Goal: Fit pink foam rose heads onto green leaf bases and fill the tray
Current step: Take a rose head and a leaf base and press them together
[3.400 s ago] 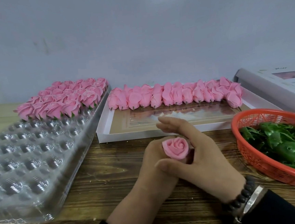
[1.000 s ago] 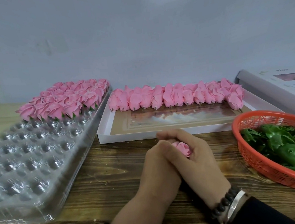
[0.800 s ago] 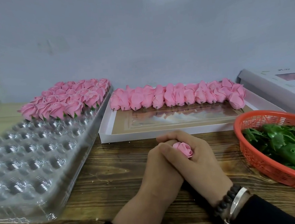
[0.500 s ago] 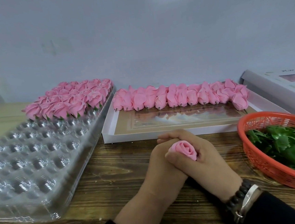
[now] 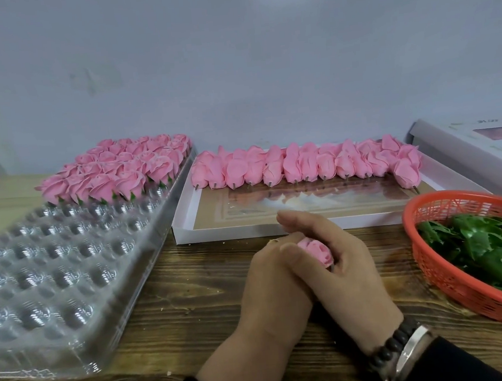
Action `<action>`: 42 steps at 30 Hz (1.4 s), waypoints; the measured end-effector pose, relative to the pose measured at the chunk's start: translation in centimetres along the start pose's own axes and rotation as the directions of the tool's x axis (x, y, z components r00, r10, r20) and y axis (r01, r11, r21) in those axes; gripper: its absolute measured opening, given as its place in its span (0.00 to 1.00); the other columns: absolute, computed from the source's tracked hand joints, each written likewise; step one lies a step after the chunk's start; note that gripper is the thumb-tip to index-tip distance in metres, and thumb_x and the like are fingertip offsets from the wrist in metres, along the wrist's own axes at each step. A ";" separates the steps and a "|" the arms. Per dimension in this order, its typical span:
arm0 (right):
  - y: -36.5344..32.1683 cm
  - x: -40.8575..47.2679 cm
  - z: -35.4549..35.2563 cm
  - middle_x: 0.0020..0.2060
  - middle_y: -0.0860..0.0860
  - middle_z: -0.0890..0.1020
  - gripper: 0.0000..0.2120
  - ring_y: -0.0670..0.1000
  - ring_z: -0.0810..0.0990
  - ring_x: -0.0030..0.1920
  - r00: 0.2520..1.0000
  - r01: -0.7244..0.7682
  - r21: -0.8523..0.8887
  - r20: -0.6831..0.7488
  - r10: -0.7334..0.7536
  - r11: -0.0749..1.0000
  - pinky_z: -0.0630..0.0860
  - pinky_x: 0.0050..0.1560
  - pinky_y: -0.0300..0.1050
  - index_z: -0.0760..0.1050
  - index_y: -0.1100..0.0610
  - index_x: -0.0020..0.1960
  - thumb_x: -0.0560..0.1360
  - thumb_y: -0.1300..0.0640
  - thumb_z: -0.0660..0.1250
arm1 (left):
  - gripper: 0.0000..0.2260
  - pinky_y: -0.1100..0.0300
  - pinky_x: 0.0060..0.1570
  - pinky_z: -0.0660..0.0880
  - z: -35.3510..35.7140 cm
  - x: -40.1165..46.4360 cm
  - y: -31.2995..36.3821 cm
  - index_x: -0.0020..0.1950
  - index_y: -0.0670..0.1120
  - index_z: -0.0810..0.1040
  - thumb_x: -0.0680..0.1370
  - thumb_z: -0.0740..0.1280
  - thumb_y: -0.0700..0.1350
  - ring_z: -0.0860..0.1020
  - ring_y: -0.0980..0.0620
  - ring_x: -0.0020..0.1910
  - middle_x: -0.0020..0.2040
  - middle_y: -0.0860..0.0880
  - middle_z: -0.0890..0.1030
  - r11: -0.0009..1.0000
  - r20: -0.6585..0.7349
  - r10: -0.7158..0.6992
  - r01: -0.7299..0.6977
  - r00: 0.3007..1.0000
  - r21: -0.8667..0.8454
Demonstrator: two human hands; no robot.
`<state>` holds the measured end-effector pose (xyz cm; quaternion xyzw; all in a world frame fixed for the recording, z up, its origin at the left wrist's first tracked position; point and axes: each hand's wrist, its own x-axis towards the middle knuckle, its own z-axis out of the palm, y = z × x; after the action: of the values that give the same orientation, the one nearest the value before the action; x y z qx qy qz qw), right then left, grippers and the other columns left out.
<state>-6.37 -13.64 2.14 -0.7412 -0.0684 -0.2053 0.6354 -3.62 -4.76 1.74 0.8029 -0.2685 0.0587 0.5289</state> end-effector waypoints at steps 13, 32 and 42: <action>-0.4 0.3 -0.7 0.45 0.39 0.83 0.16 0.38 0.80 0.49 0.986 0.027 -0.120 0.169 -0.007 0.992 0.71 0.47 0.27 0.79 0.45 0.50 0.65 0.41 0.64 | 0.07 0.71 0.33 0.70 -0.4 0.1 0.8 0.38 0.38 0.78 0.74 0.65 0.30 0.76 0.62 0.32 0.32 0.53 0.78 0.944 0.134 0.010 0.035 0.991 -0.328; 0.0 0.6 -1.0 0.55 0.40 0.78 0.34 0.35 0.75 0.56 0.986 0.000 -0.033 0.168 0.006 0.999 0.69 0.51 0.25 0.70 0.42 0.61 0.56 0.39 0.72 | 0.06 0.46 0.42 0.76 -0.6 0.4 0.0 0.42 0.33 0.77 0.74 0.66 0.36 0.76 0.35 0.41 0.40 0.34 0.78 0.919 0.004 -0.007 0.008 1.000 -0.394; 0.2 0.3 -0.1 0.45 0.40 0.83 0.12 0.36 0.79 0.50 0.999 0.025 -0.106 0.026 -0.023 0.994 0.69 0.49 0.25 0.81 0.49 0.49 0.68 0.45 0.66 | 0.15 0.78 0.35 0.68 0.2 0.3 1.2 0.39 0.49 0.73 0.77 0.61 0.30 0.74 0.73 0.34 0.30 0.58 0.75 0.993 0.127 0.002 0.013 0.992 -0.114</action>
<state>-6.08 -13.79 2.11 -0.7757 -0.0743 -0.2069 0.5916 -4.03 -5.40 2.72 0.7740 -0.3025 -0.0095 0.5561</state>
